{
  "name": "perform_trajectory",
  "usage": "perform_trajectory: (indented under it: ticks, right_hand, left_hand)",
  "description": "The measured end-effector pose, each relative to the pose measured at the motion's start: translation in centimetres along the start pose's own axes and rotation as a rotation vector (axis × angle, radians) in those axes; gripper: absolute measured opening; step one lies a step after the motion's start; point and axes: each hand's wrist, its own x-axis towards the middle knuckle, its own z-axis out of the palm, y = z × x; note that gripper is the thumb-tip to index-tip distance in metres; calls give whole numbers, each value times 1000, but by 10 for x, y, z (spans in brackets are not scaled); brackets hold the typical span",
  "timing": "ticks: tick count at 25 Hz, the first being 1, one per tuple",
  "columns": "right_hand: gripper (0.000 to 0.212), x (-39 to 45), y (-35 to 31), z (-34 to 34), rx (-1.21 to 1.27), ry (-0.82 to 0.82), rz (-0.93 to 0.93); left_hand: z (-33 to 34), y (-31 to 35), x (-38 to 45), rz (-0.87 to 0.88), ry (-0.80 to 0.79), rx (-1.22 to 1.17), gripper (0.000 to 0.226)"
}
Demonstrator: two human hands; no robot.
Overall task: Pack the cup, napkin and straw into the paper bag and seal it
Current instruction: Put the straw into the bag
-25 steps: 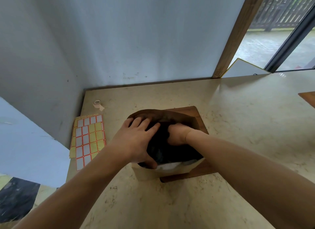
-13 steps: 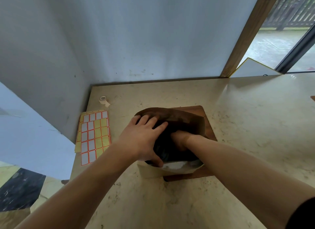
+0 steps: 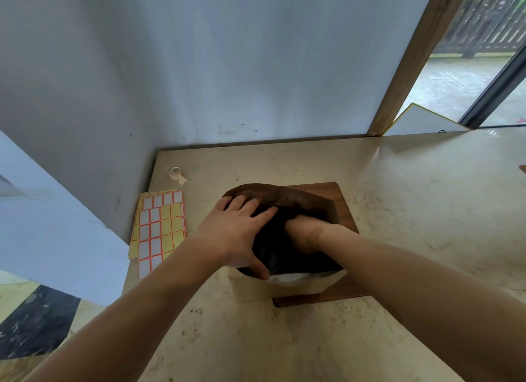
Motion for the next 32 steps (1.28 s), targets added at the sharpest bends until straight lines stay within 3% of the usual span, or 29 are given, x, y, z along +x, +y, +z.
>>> perform_trajectory:
  ticks: [6,11,13,17,21,23,25,29,32]
  right_hand:
    - [29,-47,-4,-35,-32,142,-99]
    - [32,-88,6,-37,-76,625,-270]
    - [41,-97,17,-28,-35,762,-260]
    - [96,-102,41,-10,224,544,-156]
    - [110,-99,48,1,132,487,-178]
    - [100,-97,51,1,87,493,-192]
    - [79,-95,57,0,62,528,-186]
    - [43,-94,65,4,218,585,-139]
    - [20,-94,65,5,238,640,-141]
  left_hand:
    - [-1,-1,1,12,13,-12,117]
    - [-2,-4,-2,22,41,-43,107]
    - [-3,-5,-5,34,71,-93,98]
    - [-3,-8,-13,37,197,-211,71]
    - [-2,-8,-23,27,390,-320,43]
    - [2,-12,-30,-23,476,-355,40]
    - [6,-19,-37,-54,482,-362,53]
    - [13,-33,-51,-123,213,-451,86]
    - [16,-35,-51,-121,195,-458,80]
